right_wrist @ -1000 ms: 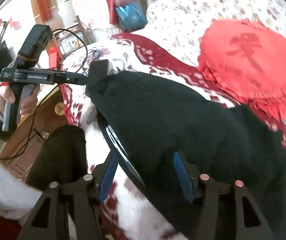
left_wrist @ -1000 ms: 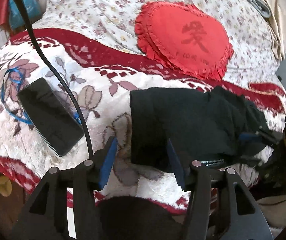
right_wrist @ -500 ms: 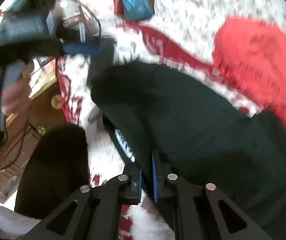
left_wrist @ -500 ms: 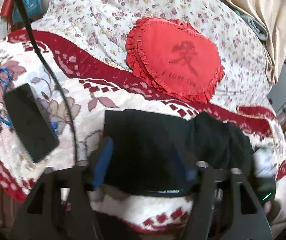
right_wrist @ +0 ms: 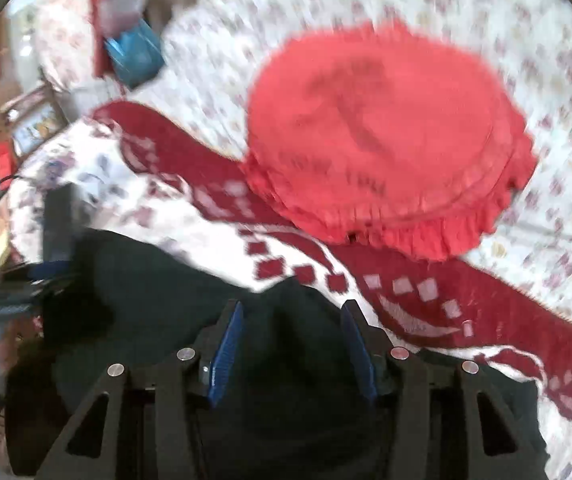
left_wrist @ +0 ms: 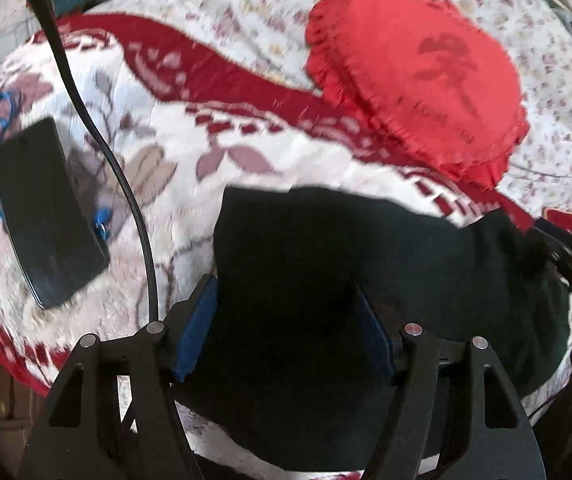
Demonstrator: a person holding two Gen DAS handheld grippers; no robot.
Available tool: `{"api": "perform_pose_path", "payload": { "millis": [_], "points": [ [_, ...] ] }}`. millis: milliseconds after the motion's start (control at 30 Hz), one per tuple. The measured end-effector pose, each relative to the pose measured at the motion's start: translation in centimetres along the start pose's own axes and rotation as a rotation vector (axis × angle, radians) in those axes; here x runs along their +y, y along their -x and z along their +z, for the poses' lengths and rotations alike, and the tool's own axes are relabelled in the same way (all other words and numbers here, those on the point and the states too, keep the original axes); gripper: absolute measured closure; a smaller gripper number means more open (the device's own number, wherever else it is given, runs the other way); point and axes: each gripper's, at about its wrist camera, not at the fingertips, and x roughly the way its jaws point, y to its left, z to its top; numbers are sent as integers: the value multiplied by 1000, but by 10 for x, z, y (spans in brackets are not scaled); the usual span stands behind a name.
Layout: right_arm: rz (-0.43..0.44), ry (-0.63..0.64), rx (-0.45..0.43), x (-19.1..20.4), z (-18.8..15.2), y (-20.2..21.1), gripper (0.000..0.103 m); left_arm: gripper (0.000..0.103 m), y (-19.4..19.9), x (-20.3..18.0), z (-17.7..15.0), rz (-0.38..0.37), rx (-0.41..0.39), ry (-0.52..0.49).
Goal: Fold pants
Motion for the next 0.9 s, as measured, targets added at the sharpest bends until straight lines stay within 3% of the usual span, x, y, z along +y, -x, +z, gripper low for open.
{"api": "perform_pose_path", "payload": {
  "millis": [33,67,100,133,267,367,467,533,600,633,700,900],
  "points": [
    [1,-11,32,-5,1,-15,54,35,-3,1,-1,-2,5,8],
    [22,-27,50,-10,-1,-24,61,35,-7,1,-2,-3,10,15],
    [57,-42,61,-15,-1,-32,74,35,-9,2,-3,-3,14,18],
    [92,-52,75,-17,-3,-38,98,35,-11,2,-3,-4,17,18],
    [24,-26,17,-26,-4,-29,101,35,-16,6,-1,-22,25,33],
    [-59,-104,61,-43,-6,-50,102,33,-21,6,-2,-23,22,38],
    [19,-200,47,-55,-15,-49,102,33,-19,7,-1,-25,23,37],
    [42,-226,8,-60,-17,-27,100,33,-13,9,0,-35,26,51],
    [23,-228,-40,-67,-23,6,87,33,-2,8,2,-32,20,66],
    [3,-229,-63,-73,-30,24,71,33,4,7,2,-34,7,68],
    [-33,-240,-102,-87,-46,61,51,33,20,-3,1,-48,-27,62],
    [-205,-317,-60,-140,-122,129,51,33,47,-51,-4,-121,-54,13]
  ]
}}
